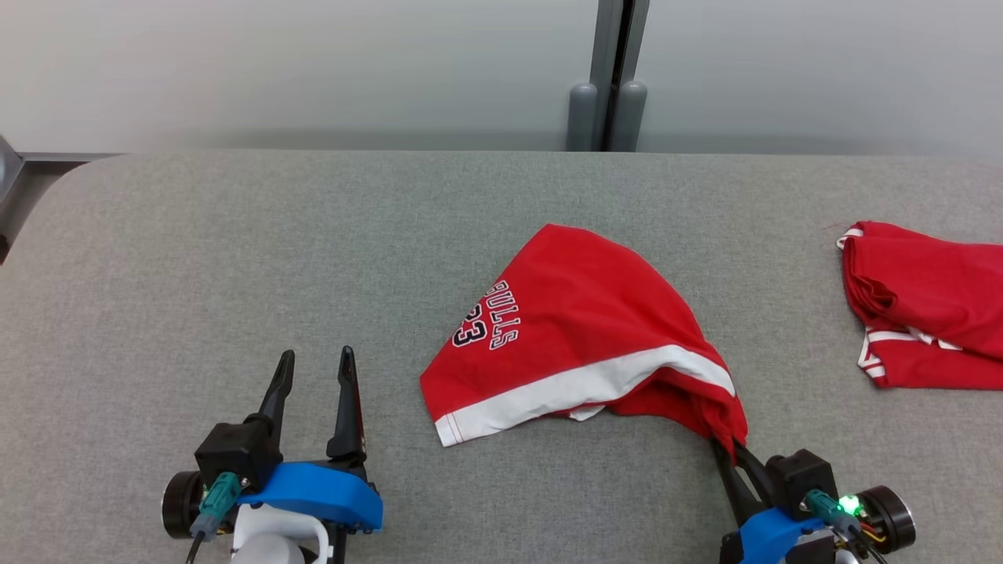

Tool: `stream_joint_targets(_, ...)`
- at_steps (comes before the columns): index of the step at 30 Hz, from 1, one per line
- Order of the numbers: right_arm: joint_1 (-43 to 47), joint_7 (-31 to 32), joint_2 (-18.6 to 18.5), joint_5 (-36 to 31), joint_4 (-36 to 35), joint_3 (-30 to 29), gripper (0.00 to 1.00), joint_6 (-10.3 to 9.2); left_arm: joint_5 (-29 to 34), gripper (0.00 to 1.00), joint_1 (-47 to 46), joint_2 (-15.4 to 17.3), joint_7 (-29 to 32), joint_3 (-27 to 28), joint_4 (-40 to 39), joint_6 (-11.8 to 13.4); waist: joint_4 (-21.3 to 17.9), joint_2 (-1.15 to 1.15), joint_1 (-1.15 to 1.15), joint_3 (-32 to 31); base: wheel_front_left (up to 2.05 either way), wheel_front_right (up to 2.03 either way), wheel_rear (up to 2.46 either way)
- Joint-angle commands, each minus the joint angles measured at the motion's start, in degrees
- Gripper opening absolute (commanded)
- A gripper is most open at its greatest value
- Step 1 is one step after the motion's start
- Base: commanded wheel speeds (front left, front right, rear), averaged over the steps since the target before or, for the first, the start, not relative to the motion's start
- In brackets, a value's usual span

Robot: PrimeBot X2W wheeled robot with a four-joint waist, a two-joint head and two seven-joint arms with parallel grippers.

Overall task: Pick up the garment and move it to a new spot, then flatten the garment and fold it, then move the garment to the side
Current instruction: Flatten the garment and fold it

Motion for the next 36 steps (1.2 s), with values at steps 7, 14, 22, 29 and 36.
stream_joint_targets(7, -0.03, -2.44, -0.15, 3.13, 1.76, -1.62, 0.81, 0.01, -0.40, 1.00, 0.67, 0.44, -0.22, -0.33, 0.31, 0.28, -0.40, 0.00, 0.00, -1.56, 0.00, 0.00, 0.00)
stream_joint_targets(14, 1.49, -3.38, -0.15, 6.11, -1.30, -3.14, 1.00, 0.01, -0.58, 1.00, 1.55, 0.52, 0.09, -0.92, 0.26, 0.35, -1.52, 0.00, 0.00, -3.25, 0.00, 0.00, 0.00)
stream_joint_targets(22, 2.99, 0.04, -0.15, 7.86, -9.56, -7.17, 1.00, 0.01, -0.76, 1.00, 2.35, 0.57, 0.55, -2.06, 0.04, 0.23, -1.16, 0.00, 0.00, -4.53, 0.00, 0.00, 0.00)
stream_joint_targets(29, -0.99, 5.99, -0.12, 5.87, -12.00, -11.90, 1.00, 0.01, -0.95, 1.00, 1.70, 0.57, 0.68, -2.28, -0.12, 0.25, 0.72, 0.00, 0.00, -3.79, 0.00, 0.00, 0.00)
stream_joint_targets(36, -5.48, 9.69, -0.41, 6.85, -5.24, -11.65, 1.00, 0.01, -1.00, 1.00, 0.86, 0.61, 0.54, -2.29, -0.07, 0.31, 2.60, 0.00, 0.00, -2.45, 0.00, 0.00, 0.00)
